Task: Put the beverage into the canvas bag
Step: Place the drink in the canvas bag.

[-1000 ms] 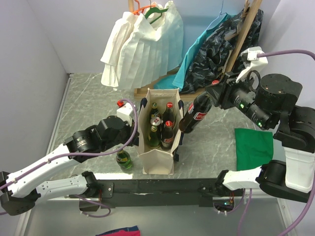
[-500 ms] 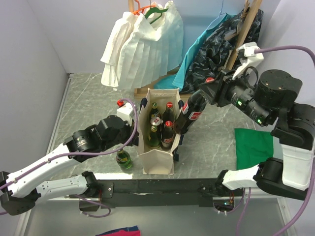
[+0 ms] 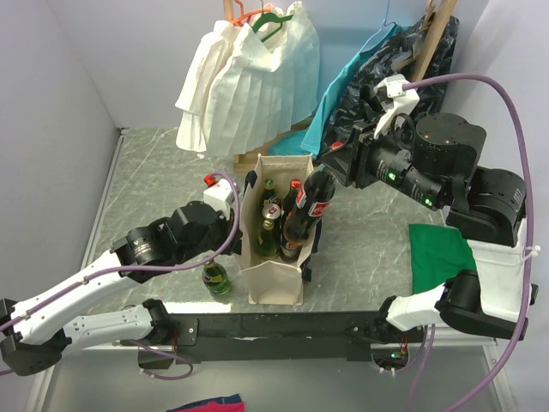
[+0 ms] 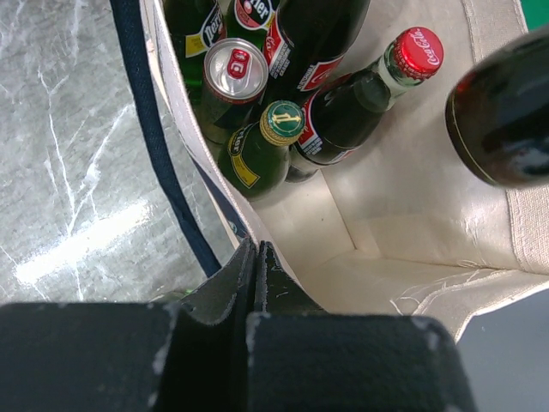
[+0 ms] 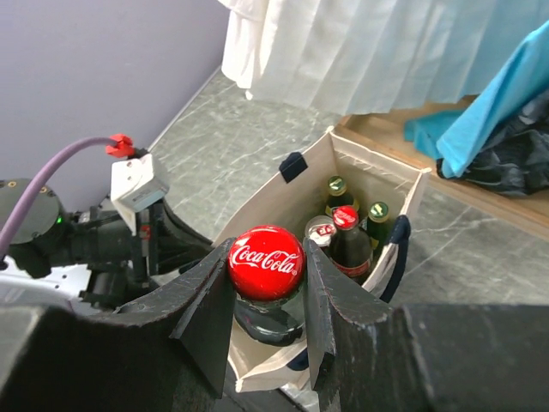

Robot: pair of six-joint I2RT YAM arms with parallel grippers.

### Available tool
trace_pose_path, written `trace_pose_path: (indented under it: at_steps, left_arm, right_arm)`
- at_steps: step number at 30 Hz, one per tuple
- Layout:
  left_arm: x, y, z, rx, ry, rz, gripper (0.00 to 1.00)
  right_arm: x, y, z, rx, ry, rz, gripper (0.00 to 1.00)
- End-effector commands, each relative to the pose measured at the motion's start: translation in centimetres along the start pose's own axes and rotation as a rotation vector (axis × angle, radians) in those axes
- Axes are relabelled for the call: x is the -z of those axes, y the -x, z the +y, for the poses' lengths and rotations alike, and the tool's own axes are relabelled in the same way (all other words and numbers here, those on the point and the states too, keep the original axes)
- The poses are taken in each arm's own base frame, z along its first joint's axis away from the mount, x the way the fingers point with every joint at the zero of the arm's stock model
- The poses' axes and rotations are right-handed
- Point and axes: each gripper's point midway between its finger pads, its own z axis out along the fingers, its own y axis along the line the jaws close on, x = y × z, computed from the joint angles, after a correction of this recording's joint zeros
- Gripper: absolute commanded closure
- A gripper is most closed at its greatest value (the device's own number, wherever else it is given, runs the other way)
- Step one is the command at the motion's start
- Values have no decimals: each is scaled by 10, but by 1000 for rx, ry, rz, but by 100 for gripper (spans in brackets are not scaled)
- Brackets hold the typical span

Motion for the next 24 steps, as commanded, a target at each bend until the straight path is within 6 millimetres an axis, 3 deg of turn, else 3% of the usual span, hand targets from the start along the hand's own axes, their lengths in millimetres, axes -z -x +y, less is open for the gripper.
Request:
trace_pose_path:
  at_steps: [1,24]
  left_arm:
    - [14,36,-15,24,-60,-107,99]
    - [9,39,-12,25,-27,-110,99]
  right_arm:
    - [24,83,28,-128,144,-319,100]
    - [-5,25,44,-41,120,-134,100]
